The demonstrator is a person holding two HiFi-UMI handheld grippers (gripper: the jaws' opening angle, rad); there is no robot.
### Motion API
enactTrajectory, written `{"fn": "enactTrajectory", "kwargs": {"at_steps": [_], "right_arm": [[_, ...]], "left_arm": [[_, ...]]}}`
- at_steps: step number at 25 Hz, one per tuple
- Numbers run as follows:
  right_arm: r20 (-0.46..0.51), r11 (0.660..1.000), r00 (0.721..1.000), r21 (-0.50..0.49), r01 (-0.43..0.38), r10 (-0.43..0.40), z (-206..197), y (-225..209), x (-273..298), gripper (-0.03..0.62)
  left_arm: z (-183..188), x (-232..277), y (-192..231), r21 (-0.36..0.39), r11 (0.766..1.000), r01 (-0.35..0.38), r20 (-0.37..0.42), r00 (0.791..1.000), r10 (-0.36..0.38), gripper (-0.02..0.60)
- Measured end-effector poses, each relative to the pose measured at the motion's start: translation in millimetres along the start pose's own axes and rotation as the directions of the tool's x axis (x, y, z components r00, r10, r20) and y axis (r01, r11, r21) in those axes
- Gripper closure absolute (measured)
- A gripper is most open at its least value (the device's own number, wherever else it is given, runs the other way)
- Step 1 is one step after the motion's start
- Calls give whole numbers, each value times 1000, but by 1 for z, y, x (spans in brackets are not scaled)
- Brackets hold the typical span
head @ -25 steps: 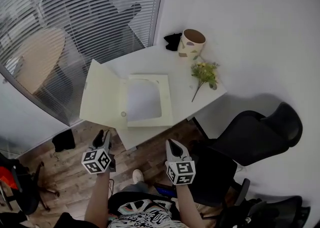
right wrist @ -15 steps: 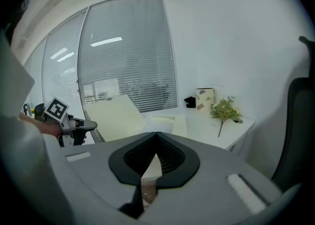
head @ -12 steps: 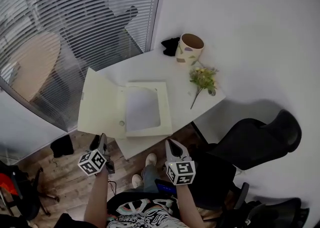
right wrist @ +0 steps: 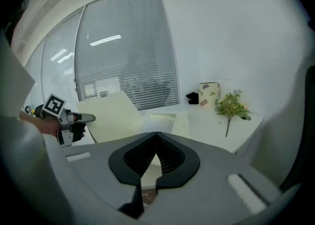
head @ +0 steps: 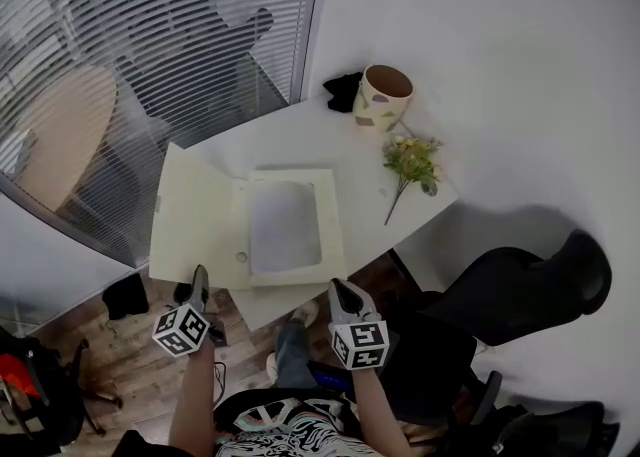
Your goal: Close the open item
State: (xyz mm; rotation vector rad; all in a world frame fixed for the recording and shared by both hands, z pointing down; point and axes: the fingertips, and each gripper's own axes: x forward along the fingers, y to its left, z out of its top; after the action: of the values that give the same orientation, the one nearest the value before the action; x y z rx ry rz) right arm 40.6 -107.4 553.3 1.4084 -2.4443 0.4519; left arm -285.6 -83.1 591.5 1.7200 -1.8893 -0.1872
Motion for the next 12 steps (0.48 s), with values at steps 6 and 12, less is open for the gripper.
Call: {"fn": "enactTrajectory", "kwargs": {"at_steps": [6, 12], "right_arm": [[-27, 1000, 1000, 6, 4, -4, -11, -11, 5, 594], [-44, 1000, 999, 7, -9, 9, -20, -10, 9, 594]], "left_arm": [[-1, 1, -3, 13, 1000, -7, 13, 1000, 7, 385], [0, -3, 4, 42, 998, -45, 14, 999, 44, 454]]}}
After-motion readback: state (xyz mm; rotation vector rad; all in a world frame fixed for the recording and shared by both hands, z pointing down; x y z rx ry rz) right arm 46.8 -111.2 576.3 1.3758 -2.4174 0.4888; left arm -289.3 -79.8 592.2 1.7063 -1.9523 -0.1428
